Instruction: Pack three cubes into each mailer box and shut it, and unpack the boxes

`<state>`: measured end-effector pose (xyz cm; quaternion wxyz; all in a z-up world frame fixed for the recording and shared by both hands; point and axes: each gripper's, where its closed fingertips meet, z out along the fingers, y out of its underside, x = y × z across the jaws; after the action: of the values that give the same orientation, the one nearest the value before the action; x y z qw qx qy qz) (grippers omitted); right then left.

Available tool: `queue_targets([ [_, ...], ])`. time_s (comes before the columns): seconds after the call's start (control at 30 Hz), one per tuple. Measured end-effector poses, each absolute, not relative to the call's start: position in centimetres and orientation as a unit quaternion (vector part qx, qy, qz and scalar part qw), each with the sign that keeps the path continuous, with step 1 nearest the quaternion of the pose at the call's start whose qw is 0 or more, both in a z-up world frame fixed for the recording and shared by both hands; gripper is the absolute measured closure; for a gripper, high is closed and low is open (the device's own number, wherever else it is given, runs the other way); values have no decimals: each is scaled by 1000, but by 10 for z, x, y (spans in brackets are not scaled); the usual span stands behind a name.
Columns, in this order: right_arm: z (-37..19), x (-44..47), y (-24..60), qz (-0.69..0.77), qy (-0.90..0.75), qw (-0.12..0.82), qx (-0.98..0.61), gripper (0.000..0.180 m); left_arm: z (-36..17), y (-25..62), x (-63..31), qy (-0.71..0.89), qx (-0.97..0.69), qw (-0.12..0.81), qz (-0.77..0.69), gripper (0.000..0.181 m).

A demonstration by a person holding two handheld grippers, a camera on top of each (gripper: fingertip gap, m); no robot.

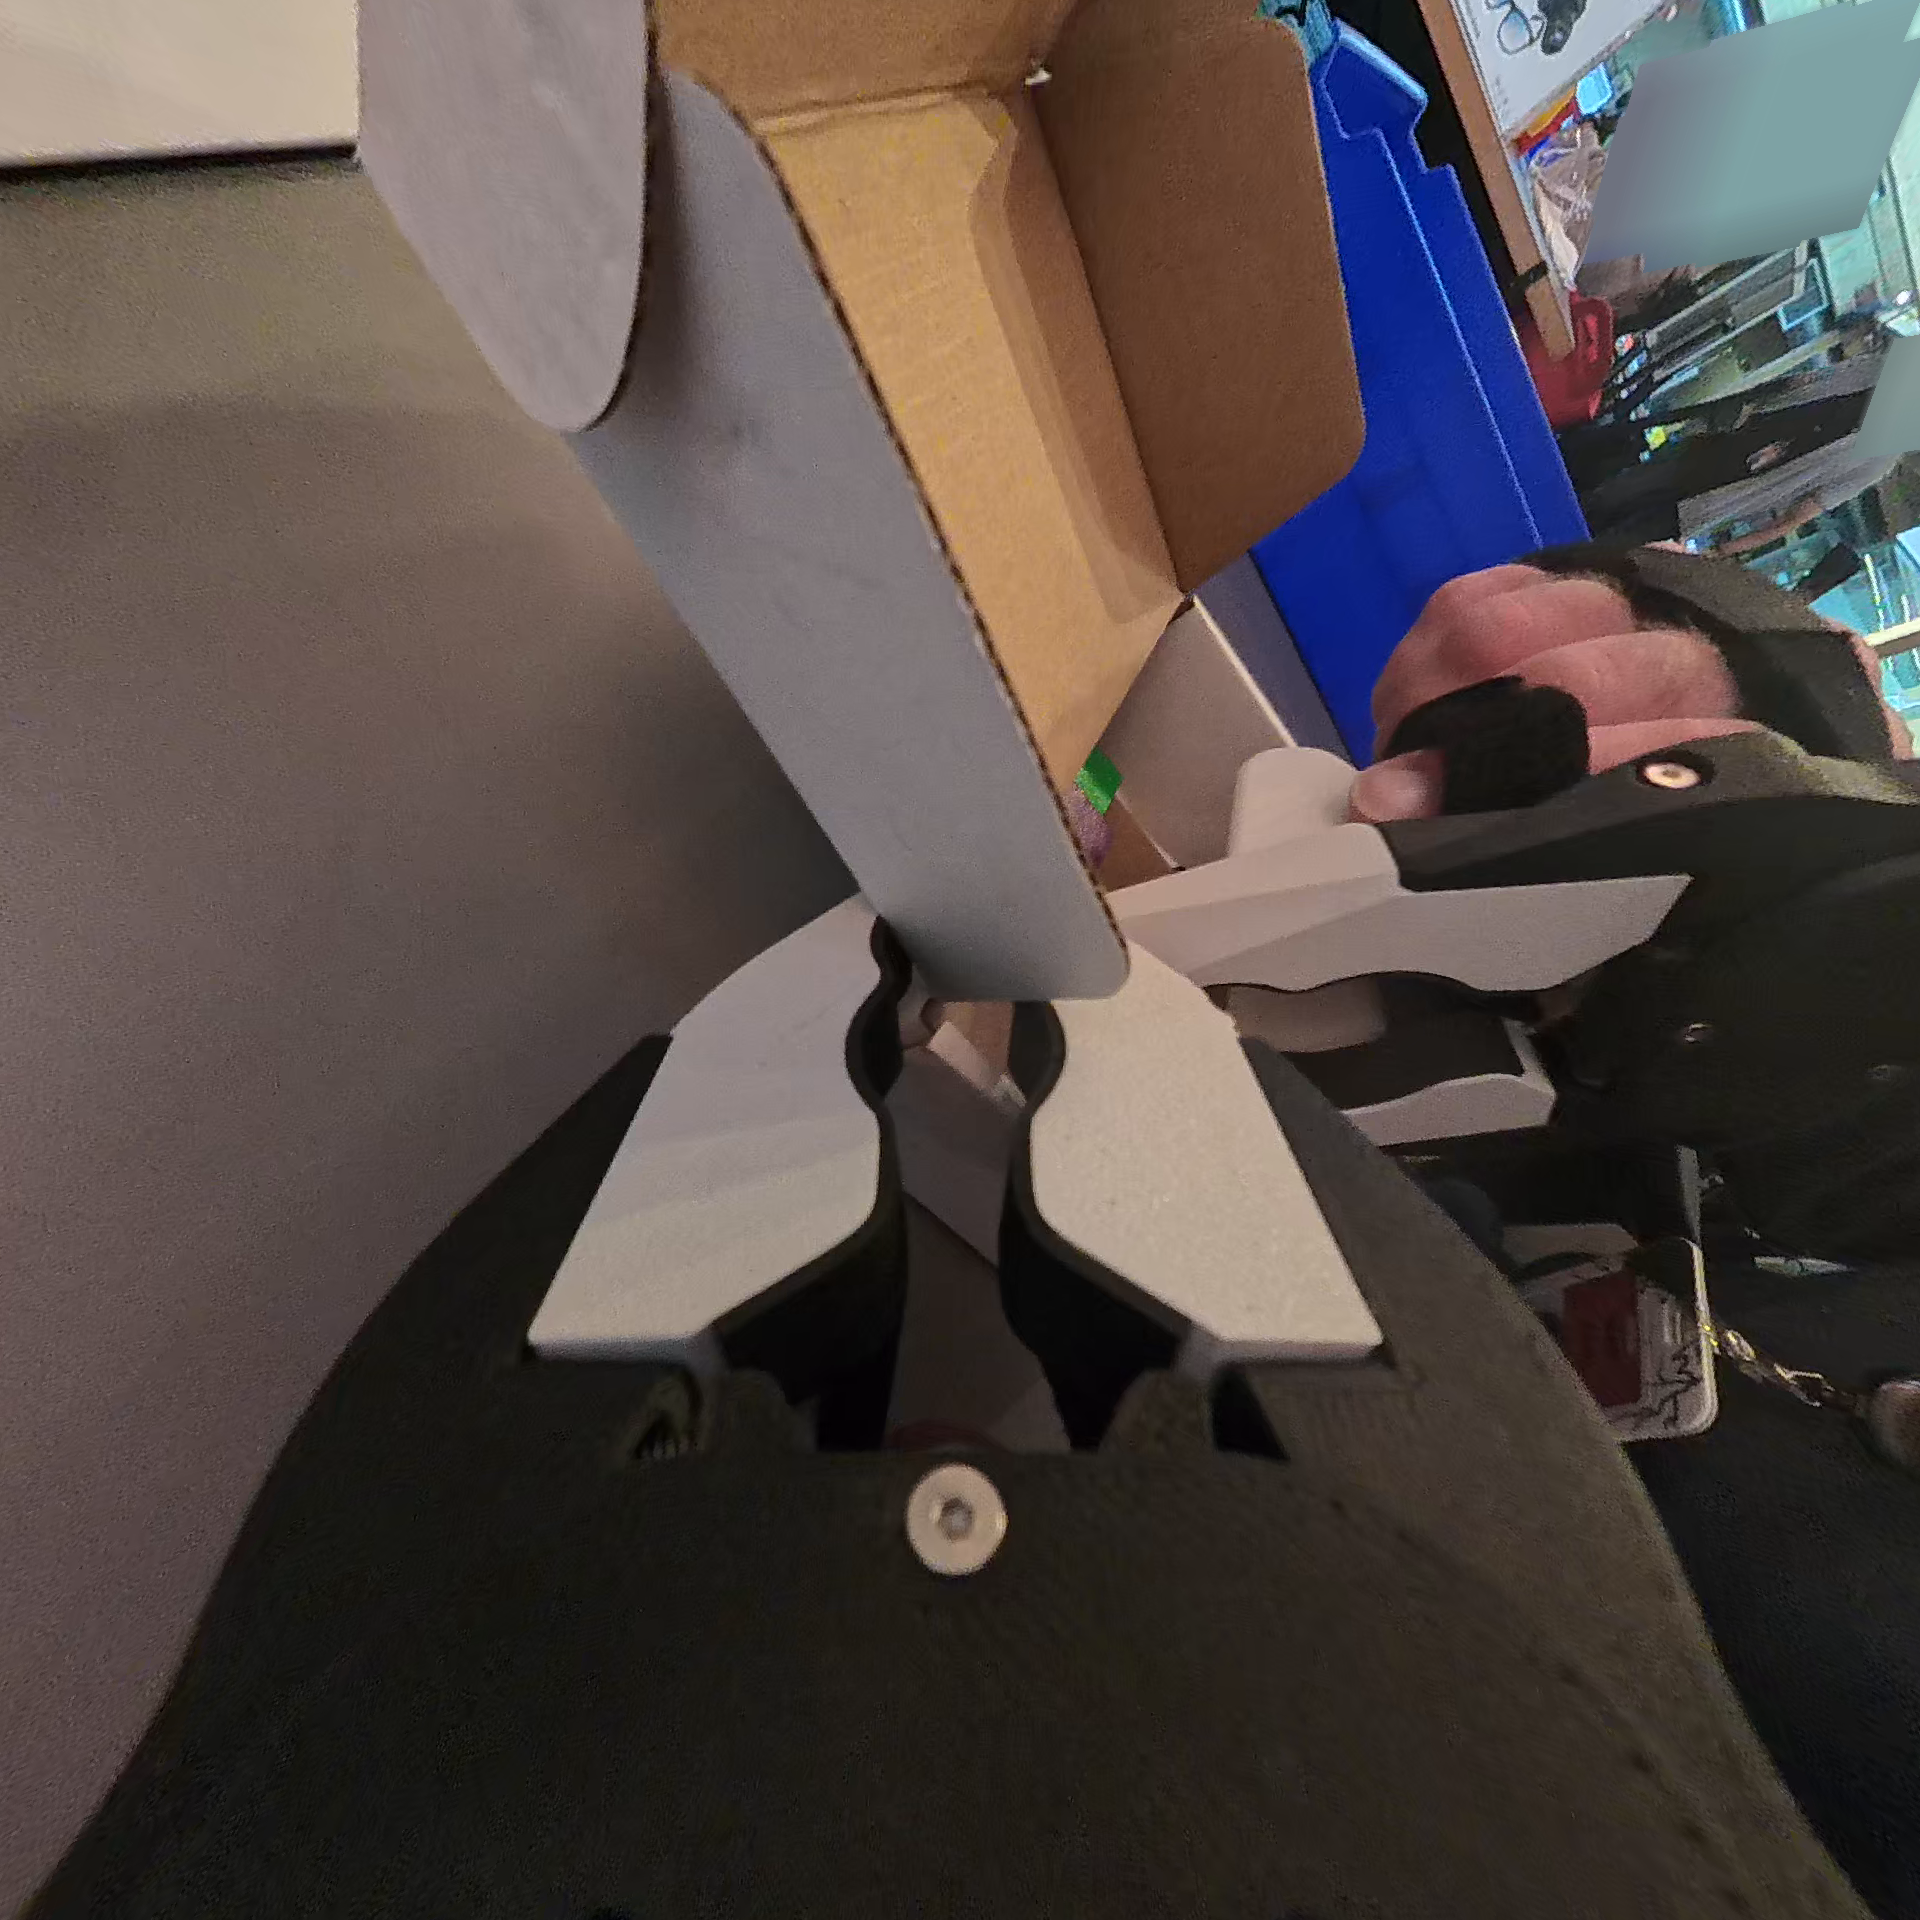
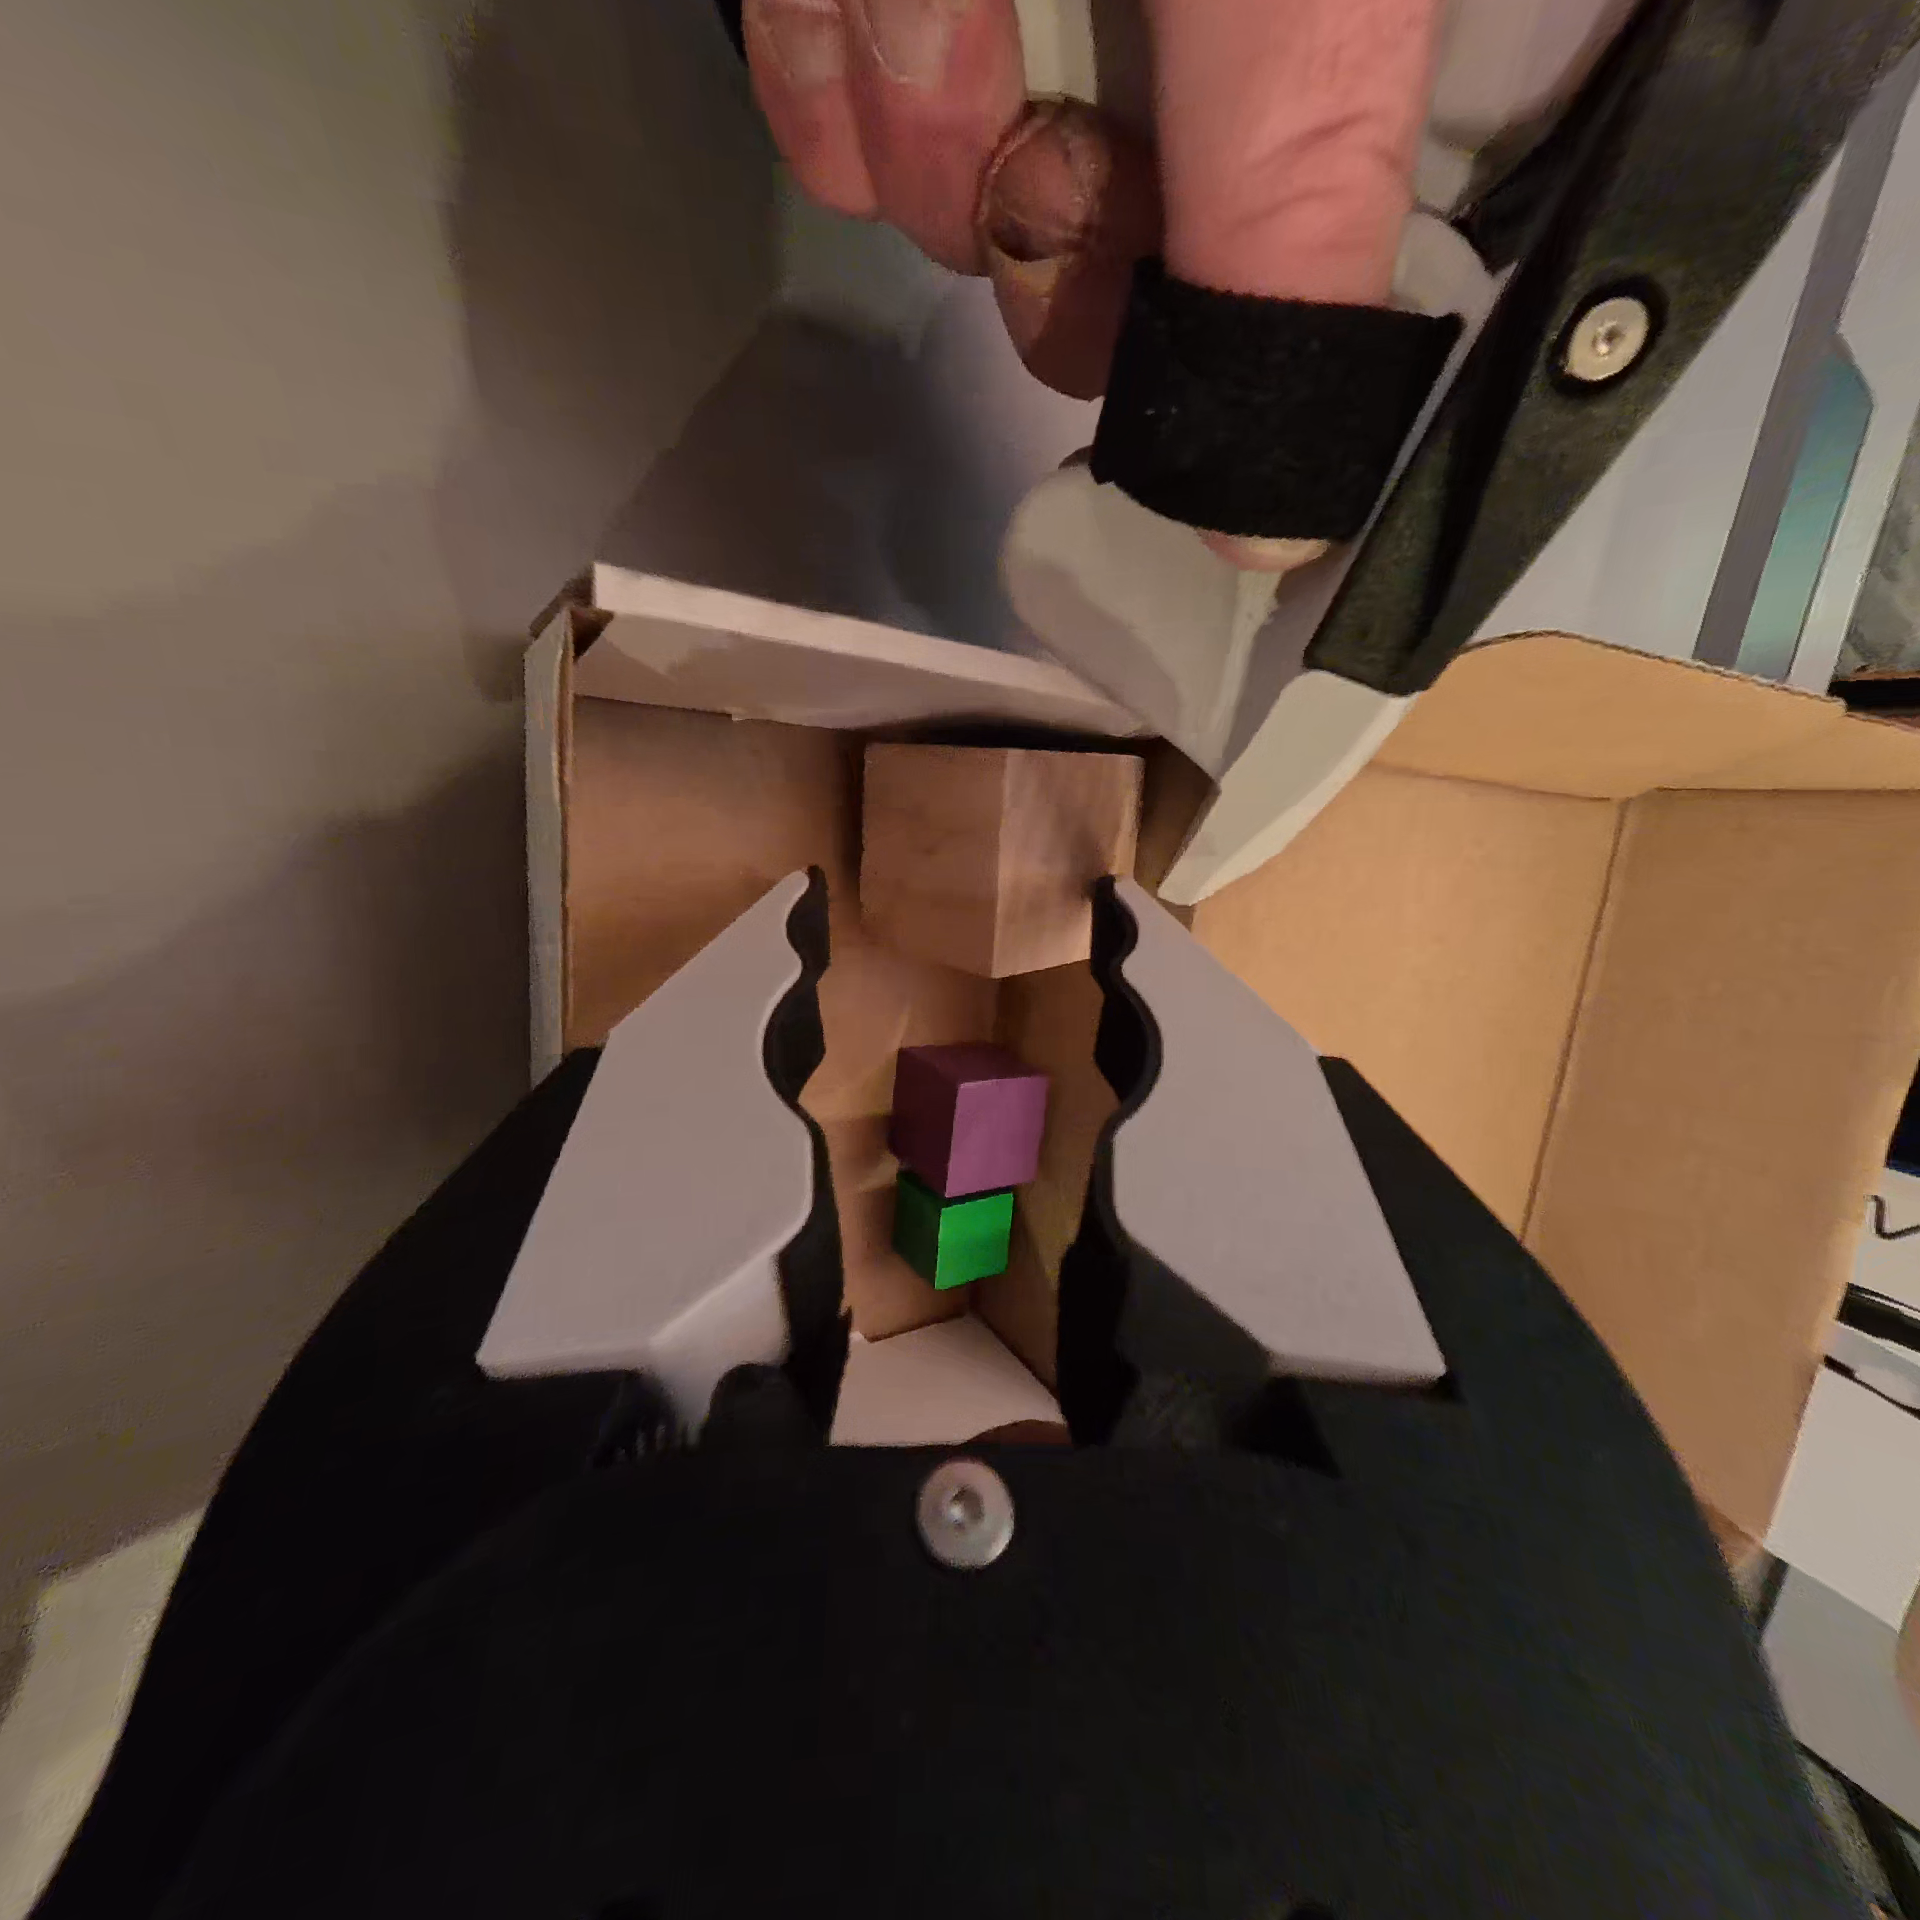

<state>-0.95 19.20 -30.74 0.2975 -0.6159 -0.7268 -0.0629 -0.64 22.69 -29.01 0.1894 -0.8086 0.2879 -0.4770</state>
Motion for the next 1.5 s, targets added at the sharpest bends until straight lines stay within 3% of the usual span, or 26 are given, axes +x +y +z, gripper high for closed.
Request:
queue_targets([
  [0.07,-304,-9,188,-51,-726,297,-619,145,-290,228,-6,286,-808,194,-477,165],
  [0.17,-304,-1,179,-36,-732,270,-624,144,-289,227,-5,291,-808,198,-473,165],
  [0.27,-298,4,170,-8,-728,254,-637,154,-289,227,-5,292,-808,200,-471,165],
  [0.37,-299,5,179,-4,-698,263,-666,115,-289,227,-4,289,-806,199,-478,165],
  [0.47,-311,9,186,6,-661,238,-712,104,-289,226,-4,290,-806,199,-476,165],
  [0.53,-321,9,186,22,-640,212,-738,112,-289,226,-3,290,-806,200,-476,165],
  [0.6,-327,7,182,29,-647,205,-734,134,-289,225,-3,290,-804,199,-479,165],
  [0.77,-311,9,175,51,-650,208,-729,135,-289,225,-3,293,-803,200,-478,165],
  [0.9,-258,23,164,71,-643,264,-715,135,-289,225,-3,298,-804,201,-474,165],
  [1.07,-180,123,149,35,-608,325,-724,135,-289,225,-6,301,-805,200,-470,165],
  [1.17,-159,220,140,-25,-565,312,-763,135,-290,225,-5,298,-806,199,-472,165],
  [1.33,-183,329,114,-65,-530,233,-813,134,-290,224,-4,300,-806,197,-470,165],
  [1.5,-250,344,110,-34,-558,164,-812,134,-290,223,-3,300,-805,195,-473,165],
])
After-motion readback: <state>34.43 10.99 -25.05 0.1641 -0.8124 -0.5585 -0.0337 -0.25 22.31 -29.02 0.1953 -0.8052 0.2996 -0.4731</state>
